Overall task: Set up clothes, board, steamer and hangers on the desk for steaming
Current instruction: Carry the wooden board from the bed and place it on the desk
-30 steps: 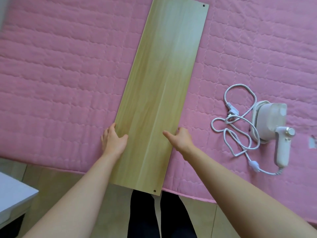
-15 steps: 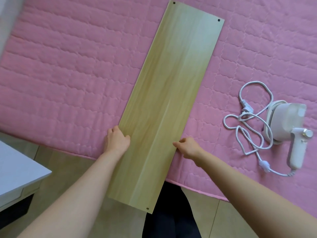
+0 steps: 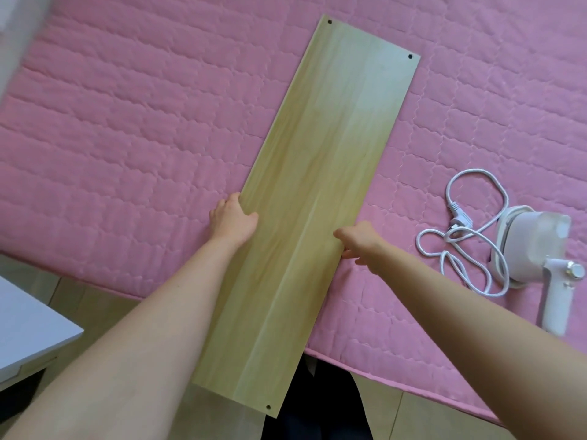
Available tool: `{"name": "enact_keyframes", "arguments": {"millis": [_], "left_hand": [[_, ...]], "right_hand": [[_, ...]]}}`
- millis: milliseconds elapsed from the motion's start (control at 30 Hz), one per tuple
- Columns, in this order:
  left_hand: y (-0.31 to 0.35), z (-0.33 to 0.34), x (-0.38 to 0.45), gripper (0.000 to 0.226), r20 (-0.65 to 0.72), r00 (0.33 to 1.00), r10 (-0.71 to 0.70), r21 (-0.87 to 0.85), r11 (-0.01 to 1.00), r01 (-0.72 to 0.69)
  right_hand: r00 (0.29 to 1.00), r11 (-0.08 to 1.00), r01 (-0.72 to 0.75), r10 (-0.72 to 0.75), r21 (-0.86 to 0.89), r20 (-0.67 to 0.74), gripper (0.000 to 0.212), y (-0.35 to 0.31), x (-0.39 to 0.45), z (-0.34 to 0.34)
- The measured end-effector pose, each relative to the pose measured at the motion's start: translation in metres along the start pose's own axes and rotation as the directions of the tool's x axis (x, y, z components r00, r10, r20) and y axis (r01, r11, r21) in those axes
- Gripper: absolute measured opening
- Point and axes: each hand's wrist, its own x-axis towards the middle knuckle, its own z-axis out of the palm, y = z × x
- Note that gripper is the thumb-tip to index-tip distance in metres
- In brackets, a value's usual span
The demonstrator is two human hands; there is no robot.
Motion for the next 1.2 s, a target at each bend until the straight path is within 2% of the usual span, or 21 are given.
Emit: {"name": "enact_keyframes", "arguments": {"millis": [267,333,433,533,600,700,833,933,1000,1100,1200], "left_hand": [[-0.035,0.0,-0.028,0.055,0.001,0.997,-0.073,-0.051,0.996,0.073],[-0.055,-0.001,-0.039,0.045,-0.005,0.994,-0.113,-0.054,0.992,0.113],[-0.085,-0.005,-0.048,0.034,0.014,0.979,-0.203,-0.041,0.978,0.203],[-0.107,0.001,-0.055,0.036,0.034,0.972,-0.234,0.011,0.972,0.234],[-0.114,0.008,-0.059,0.042,0.026,0.973,-0.229,0.079,0.971,0.226],[-0.116,0.016,-0.06,0.046,0.013,0.974,-0.226,0.1,0.97,0.223],[-0.118,0.017,-0.056,0.049,0.038,0.962,-0.271,0.044,0.962,0.269],[-0.112,0.008,-0.057,0.05,0.062,0.962,-0.267,-0.024,0.963,0.269],[-0.107,0.002,-0.061,0.049,0.064,0.961,-0.268,-0.084,0.958,0.273],[-0.098,-0.005,-0.071,0.042,0.036,0.968,-0.247,-0.106,0.962,0.25],[-0.091,-0.012,-0.087,0.036,-0.025,0.977,-0.211,-0.14,0.969,0.205]], "right_hand": [[1.0,0.999,0.024,-0.024,-0.037,-0.007,0.008,0.028,-0.024,0.035],[0.999,1.0,0.006,-0.006,-0.015,0.053,0.007,0.041,-0.034,0.049],[0.972,0.995,-0.103,0.102,-0.007,0.213,0.01,0.06,-0.048,0.066],[0.927,0.983,-0.176,0.183,-0.05,0.329,0.021,0.071,-0.056,0.073],[0.923,0.981,-0.182,0.195,-0.071,0.331,0.024,0.071,-0.057,0.069],[0.946,0.989,-0.14,0.149,-0.051,0.287,0.015,0.059,-0.051,0.054],[0.974,0.996,-0.083,0.09,-0.041,0.206,0.015,0.041,-0.039,0.037],[0.972,0.995,-0.059,0.077,-0.085,0.222,0.02,0.035,-0.04,0.036],[0.975,0.976,0.035,0.013,-0.214,0.22,0.009,0.037,-0.043,0.04],[0.96,0.813,0.247,-0.131,-0.528,0.247,0.009,0.042,-0.052,0.047],[0.918,0.657,0.392,-0.228,-0.644,0.326,0.035,0.043,-0.066,0.045]]}}
